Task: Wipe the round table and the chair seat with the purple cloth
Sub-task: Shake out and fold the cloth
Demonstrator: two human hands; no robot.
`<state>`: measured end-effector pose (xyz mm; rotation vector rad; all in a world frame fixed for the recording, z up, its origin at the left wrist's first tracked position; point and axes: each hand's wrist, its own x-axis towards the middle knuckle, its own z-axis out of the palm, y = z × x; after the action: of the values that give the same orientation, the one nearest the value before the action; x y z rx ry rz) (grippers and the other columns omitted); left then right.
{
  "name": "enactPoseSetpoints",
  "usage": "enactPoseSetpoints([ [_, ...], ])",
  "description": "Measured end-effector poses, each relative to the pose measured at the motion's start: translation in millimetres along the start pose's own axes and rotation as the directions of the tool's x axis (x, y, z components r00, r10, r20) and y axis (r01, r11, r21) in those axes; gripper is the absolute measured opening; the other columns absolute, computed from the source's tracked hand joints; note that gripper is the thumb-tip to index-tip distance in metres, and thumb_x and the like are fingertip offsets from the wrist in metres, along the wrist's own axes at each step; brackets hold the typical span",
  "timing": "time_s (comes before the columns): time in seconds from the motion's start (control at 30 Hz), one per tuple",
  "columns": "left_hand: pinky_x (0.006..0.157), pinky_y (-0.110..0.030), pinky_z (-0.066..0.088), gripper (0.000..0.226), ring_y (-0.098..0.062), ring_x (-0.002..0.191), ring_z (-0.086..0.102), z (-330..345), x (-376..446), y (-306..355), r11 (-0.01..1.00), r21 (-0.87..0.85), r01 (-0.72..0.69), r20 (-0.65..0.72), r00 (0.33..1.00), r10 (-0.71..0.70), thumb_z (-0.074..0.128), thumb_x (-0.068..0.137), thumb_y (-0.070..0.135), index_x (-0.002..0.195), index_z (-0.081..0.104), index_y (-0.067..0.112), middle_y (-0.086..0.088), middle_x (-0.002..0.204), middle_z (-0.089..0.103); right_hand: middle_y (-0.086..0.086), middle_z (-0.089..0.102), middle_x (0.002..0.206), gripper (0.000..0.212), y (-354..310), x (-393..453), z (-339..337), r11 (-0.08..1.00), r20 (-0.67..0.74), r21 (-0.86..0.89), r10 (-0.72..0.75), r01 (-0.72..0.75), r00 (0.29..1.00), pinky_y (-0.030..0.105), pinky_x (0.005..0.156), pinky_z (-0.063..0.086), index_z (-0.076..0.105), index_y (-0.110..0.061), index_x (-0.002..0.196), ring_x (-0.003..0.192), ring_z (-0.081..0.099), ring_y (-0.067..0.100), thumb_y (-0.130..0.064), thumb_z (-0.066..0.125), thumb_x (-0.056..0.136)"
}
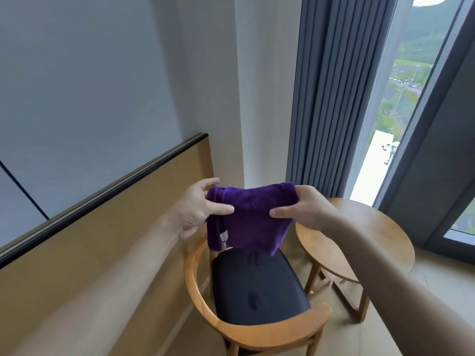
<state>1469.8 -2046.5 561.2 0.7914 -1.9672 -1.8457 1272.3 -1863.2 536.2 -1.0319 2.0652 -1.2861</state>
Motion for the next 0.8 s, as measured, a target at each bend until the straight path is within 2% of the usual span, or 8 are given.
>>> enactPoseSetpoints([
  [0.07, 0.093, -0.031, 0.060, 0.086, -0.025, 0.105, 0.072, 7.6, -2.4, -5.7, 0.976, 0.202, -0.084, 0.006, 0.996, 0.085, 0.084, 0.075, -0.010, 0.148, 0.048, 0.013, -0.014, 0.124, 0.064, -0.009, 0.075, 0.094, 0.033, 1.6, -1.9, -4.3, 0.960, -0.072, -0.275, -0.071, 0.049, 0.995, 0.026, 0.072, 0.061, 0.073, -0.022, 0.112, 0.088, 0.072, 0.011, -0.021, 0.085, 0.081],
  [0.2, 0.094, -0.036, 0.057, 0.037, -0.014, 0.100, 0.067, 28.1, -2.0, -1.4, 0.765, 0.593, -0.252, 0.037, 0.957, 0.287, 0.078, 0.085, 0.002, 0.118, 0.071, 0.017, 0.001, 0.108, 0.066, -0.009, 0.055, 0.118, 0.022, 0.5, -16.2, -15.4, 0.835, -0.187, -0.525, -0.304, 0.167, 0.934, 0.036, 0.093, 0.052, 0.072, -0.025, 0.103, 0.112, 0.053, 0.014, -0.029, 0.083, 0.084],
  [0.3, 0.077, -0.019, 0.045, 0.011, -0.007, 0.087, 0.057, 27.9, 0.4, 33.2, 0.604, 0.688, -0.403, 0.049, 0.856, 0.515, 0.078, 0.089, 0.016, 0.091, 0.072, 0.025, 0.005, 0.097, 0.057, -0.011, 0.065, 0.116, 0.013, -16.5, -30.9, -35.1, 0.920, -0.237, -0.273, -0.347, 0.280, 0.908, 0.033, 0.091, 0.055, 0.068, -0.027, 0.098, 0.111, 0.060, 0.009, -0.025, 0.078, 0.089],
  [0.37, 0.077, -0.009, 0.043, 0.010, -0.005, 0.092, 0.060, 22.8, 2.9, 67.3, 0.612, 0.621, -0.489, 0.074, 0.814, 0.576, 0.080, 0.088, 0.022, 0.090, 0.071, 0.027, 0.007, 0.105, 0.059, -0.005, 0.074, 0.096, 0.010, -37.7, -38.8, -48.2, 0.940, -0.321, 0.000, -0.323, 0.341, 0.890, 0.027, 0.073, 0.060, 0.068, -0.021, 0.094, 0.091, 0.072, 0.012, -0.020, 0.076, 0.091],
  [0.47, 0.078, -0.025, 0.059, 0.013, -0.014, 0.088, 0.071, 25.2, 7.4, 100.4, 0.838, 0.134, -0.528, 0.135, 0.848, 0.513, 0.080, 0.089, 0.023, 0.097, 0.073, 0.016, -0.002, 0.100, 0.074, 0.006, 0.075, 0.099, 0.034, -64.2, -46.9, -58.5, 0.868, -0.430, 0.265, -0.283, 0.420, 0.857, 0.028, 0.067, 0.060, 0.059, -0.011, 0.103, 0.086, 0.074, 0.017, -0.031, 0.080, 0.086],
  [0.57, 0.072, -0.031, 0.060, 0.016, -0.020, 0.086, 0.073, 40.5, 19.9, 75.8, 0.888, -0.292, -0.355, 0.065, 0.919, 0.389, 0.081, 0.083, 0.022, 0.096, 0.074, 0.017, -0.006, 0.095, 0.075, -0.004, 0.072, 0.115, 0.071, -50.0, -52.6, -43.8, 0.866, -0.238, 0.436, -0.153, 0.246, 0.959, 0.035, 0.077, 0.063, 0.050, -0.026, 0.126, 0.101, 0.073, 0.020, -0.050, 0.089, 0.071],
  [0.67, 0.068, -0.029, 0.060, 0.007, -0.021, 0.084, 0.075, 60.0, 32.3, 18.7, 0.924, -0.292, -0.246, 0.051, 0.961, 0.272, 0.081, 0.080, 0.023, 0.087, 0.078, 0.024, -0.007, 0.093, 0.077, -0.011, 0.076, 0.104, 0.034, -4.0, -58.4, 8.7, 0.885, -0.123, 0.464, 0.035, 0.026, 0.992, 0.032, 0.075, 0.062, 0.069, -0.040, 0.110, 0.096, 0.074, 0.012, -0.030, 0.086, 0.082],
  [0.8, 0.072, -0.036, 0.063, 0.018, -0.031, 0.089, 0.072, 57.2, 57.7, -13.0, 0.973, -0.227, -0.036, 0.143, 0.987, 0.069, 0.077, 0.086, 0.012, 0.103, 0.075, 0.005, -0.021, 0.100, 0.075, 0.006, 0.078, 0.105, 0.016, 20.6, -58.7, 30.0, 0.790, -0.175, 0.605, 0.257, -0.102, 0.951, 0.043, 0.078, 0.063, 0.072, -0.021, 0.107, 0.093, 0.076, 0.026, -0.020, 0.076, 0.092],
])
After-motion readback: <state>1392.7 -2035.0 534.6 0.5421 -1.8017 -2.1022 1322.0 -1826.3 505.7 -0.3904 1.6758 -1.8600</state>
